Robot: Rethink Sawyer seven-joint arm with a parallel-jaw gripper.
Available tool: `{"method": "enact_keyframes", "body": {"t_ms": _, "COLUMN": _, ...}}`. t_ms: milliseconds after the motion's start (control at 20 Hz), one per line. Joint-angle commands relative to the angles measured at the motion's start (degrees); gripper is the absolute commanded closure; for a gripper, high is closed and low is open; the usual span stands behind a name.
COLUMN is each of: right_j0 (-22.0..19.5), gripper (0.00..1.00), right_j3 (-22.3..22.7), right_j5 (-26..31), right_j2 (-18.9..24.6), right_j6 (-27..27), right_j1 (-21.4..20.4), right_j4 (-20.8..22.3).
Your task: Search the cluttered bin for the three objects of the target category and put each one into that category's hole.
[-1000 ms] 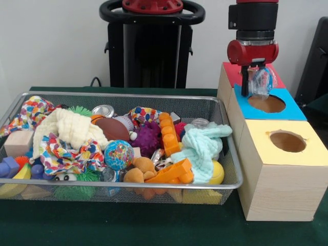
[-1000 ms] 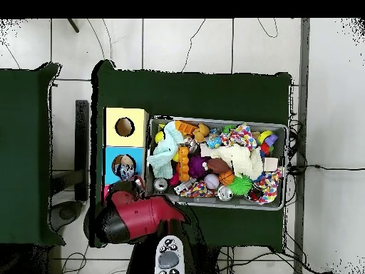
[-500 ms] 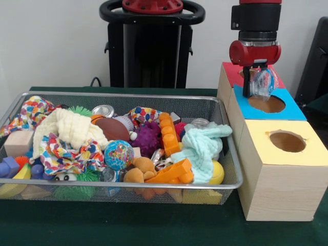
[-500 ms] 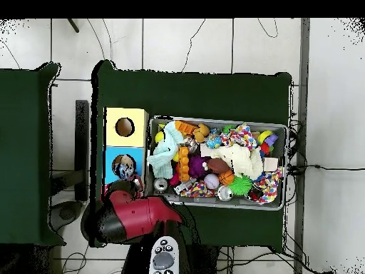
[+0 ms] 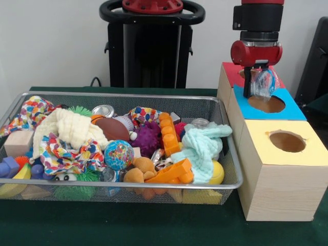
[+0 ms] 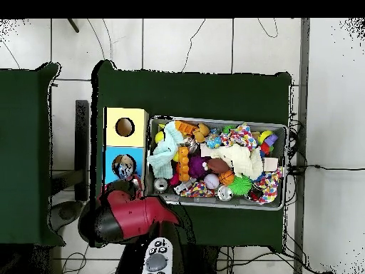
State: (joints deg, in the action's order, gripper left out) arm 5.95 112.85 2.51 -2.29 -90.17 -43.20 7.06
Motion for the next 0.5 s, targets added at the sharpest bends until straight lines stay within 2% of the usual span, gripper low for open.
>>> {"method": "enact_keyframes", "body": {"t_ms": 50, "right_j0": 2.0, "gripper": 1.0, "right_j3": -5.32, "right_j5": 2.95, "right_j2": -0.46, "right_j6": -10.64, "right_j1": 4.36, "right_j4": -3.43}}
{"method": "enact_keyframes", "body": {"t_ms": 500, "right_j0": 2.71, "gripper": 1.0, "right_j3": -5.96, "right_j5": 3.34, "right_j2": -0.91, "right_j6": -11.11, "right_j1": 5.45, "right_j4": -5.39}}
